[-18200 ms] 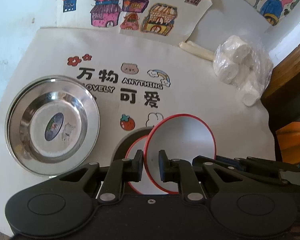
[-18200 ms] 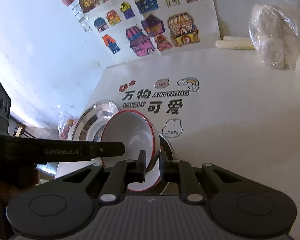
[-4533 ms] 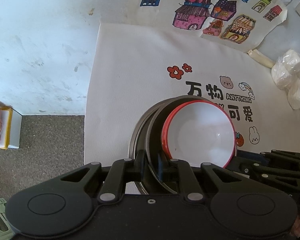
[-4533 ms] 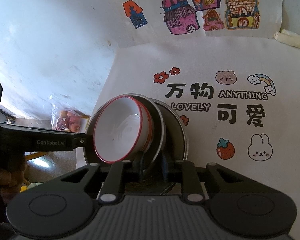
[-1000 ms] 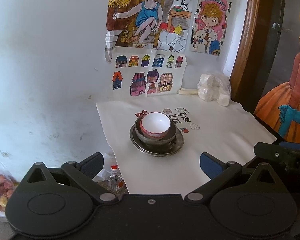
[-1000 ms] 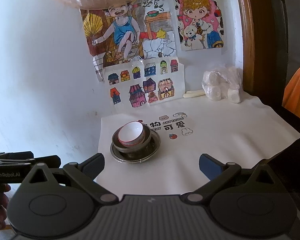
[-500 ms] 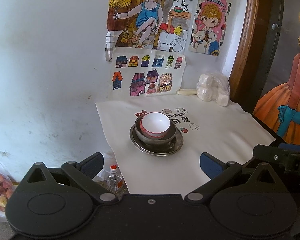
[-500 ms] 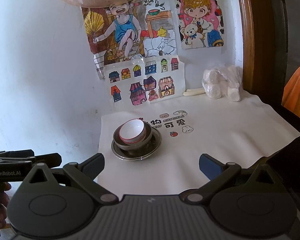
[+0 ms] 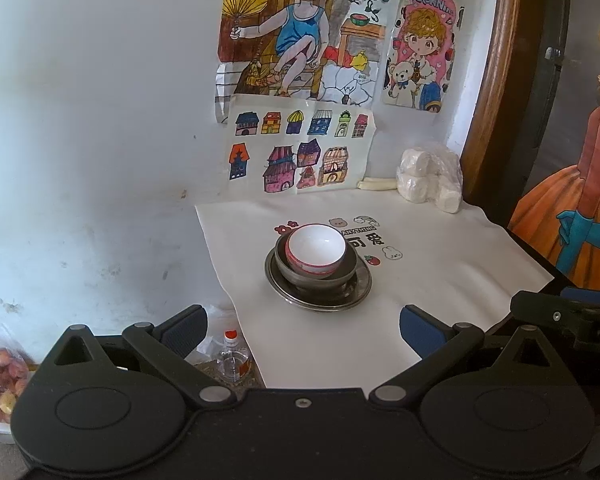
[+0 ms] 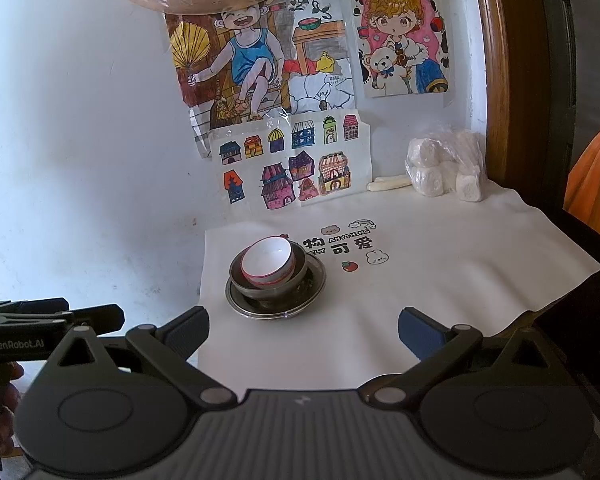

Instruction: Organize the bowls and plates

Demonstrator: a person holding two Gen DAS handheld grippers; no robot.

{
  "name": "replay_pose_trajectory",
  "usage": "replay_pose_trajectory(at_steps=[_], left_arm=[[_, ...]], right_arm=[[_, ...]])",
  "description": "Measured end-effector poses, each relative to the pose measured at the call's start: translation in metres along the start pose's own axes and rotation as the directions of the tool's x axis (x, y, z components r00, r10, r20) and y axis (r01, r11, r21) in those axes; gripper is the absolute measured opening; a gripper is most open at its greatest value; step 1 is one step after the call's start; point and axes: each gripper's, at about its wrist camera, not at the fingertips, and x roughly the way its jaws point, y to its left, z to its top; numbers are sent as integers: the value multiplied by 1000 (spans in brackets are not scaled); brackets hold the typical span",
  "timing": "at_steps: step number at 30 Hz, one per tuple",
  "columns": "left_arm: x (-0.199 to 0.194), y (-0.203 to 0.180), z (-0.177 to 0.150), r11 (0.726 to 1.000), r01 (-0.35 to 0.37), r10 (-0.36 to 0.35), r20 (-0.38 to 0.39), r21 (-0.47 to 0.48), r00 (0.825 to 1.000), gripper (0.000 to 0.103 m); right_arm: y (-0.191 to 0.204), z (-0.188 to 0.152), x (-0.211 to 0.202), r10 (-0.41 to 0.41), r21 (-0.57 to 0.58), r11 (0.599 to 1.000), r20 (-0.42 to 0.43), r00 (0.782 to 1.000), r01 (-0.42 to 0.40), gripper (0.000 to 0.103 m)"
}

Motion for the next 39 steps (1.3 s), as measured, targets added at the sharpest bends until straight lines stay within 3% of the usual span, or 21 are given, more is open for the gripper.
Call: replay_pose_trajectory(at_steps=[39], left_arm=[[-1, -2, 0, 1000, 4, -4, 7, -1, 1000, 102]], right_arm=[[-1, -1, -3, -4, 5, 1000, 4, 1000, 3, 103]])
